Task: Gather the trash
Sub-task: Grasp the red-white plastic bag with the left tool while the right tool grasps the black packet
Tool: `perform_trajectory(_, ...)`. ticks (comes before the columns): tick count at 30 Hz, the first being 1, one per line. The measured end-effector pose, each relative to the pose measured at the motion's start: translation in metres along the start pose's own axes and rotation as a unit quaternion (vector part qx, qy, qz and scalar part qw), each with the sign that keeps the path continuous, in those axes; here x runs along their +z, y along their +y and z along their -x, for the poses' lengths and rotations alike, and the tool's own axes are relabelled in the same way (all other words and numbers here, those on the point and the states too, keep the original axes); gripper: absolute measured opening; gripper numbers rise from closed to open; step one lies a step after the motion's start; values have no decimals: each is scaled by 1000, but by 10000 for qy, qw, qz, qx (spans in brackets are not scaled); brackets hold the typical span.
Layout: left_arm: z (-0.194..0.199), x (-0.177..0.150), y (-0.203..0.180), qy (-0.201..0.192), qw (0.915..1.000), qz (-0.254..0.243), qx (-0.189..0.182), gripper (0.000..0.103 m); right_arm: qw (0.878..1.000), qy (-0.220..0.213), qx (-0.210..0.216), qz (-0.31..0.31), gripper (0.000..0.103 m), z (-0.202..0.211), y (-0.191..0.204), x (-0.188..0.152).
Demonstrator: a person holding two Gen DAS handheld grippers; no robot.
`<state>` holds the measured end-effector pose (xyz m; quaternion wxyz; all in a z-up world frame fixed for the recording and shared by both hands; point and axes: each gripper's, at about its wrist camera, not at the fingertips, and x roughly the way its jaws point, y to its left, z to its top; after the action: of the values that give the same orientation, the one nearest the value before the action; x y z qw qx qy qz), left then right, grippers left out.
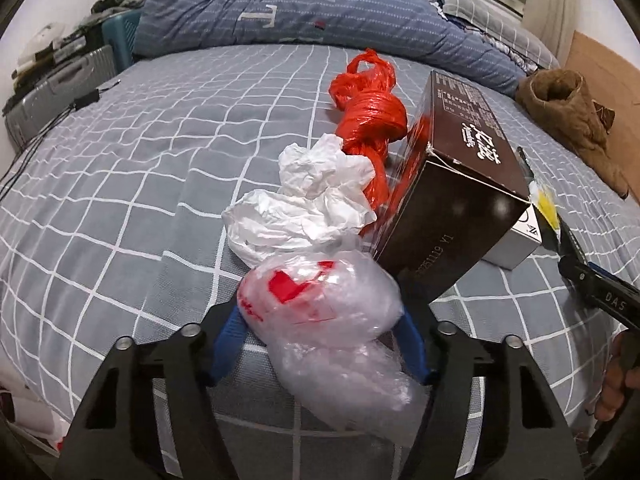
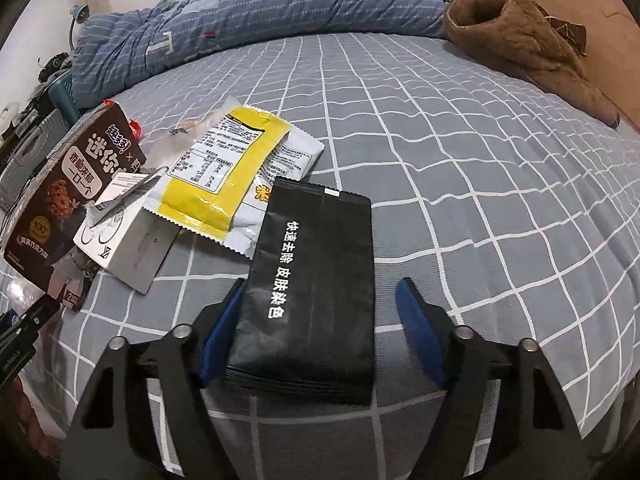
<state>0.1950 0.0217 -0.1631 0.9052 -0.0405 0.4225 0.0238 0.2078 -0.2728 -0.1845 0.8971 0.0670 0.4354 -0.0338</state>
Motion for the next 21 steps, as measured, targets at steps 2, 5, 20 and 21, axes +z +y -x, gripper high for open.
perform_trajectory(2, 0, -1, 0, -9, 10000, -11, 8, 62, 10000, -14, -15, 33, 56, 0, -1, 0)
perform_trajectory(5, 1, -2, -2, -25, 10000, -71, 32, 61, 10000, -46, -12, 32, 55, 0, -1, 0)
perform_trajectory(20, 19, -1, -2, -92, 10000, 7, -24, 61, 9992, -348, -152, 141, 54, 22, 0, 0)
perform_trajectory(21, 20, -1, -2, -96, 10000, 6, -19, 61, 9990, -374, -162, 168, 54, 25, 1, -1)
